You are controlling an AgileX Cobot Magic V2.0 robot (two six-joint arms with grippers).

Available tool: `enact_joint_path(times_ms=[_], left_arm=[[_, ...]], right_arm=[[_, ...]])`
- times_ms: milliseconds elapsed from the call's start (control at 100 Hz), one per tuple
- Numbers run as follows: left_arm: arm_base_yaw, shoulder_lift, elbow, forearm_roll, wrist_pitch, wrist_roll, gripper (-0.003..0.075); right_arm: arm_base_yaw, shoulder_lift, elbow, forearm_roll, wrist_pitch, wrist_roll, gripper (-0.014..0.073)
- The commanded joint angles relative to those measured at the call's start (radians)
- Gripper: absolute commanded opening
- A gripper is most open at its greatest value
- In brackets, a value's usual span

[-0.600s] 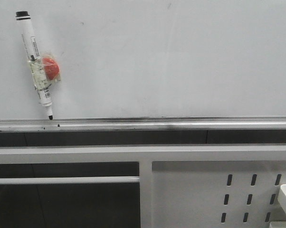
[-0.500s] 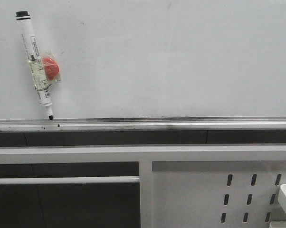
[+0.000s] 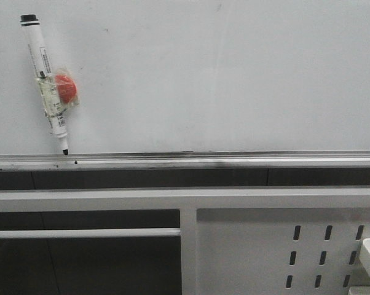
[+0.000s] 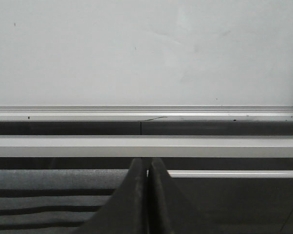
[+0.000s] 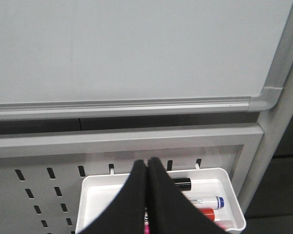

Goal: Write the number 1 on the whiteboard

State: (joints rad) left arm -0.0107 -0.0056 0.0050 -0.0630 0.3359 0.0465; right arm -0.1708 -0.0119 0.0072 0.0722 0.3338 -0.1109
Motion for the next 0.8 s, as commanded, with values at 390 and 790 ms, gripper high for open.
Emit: enact_joint_path(times_ms=[390, 790], left_arm=[[0.002, -0.023, 0.034, -0.140, -0.356, -0.006, -0.0020], [0.002, -0.023, 0.017, -0.140, -0.406, -0.004, -0.0020]], right_arm=[[-0.007, -0.018, 0.015, -0.020, -0.588, -0.011, -0.0069], [0.001, -0.018, -0.010, -0.022, -0.661, 0.128, -0.0069]])
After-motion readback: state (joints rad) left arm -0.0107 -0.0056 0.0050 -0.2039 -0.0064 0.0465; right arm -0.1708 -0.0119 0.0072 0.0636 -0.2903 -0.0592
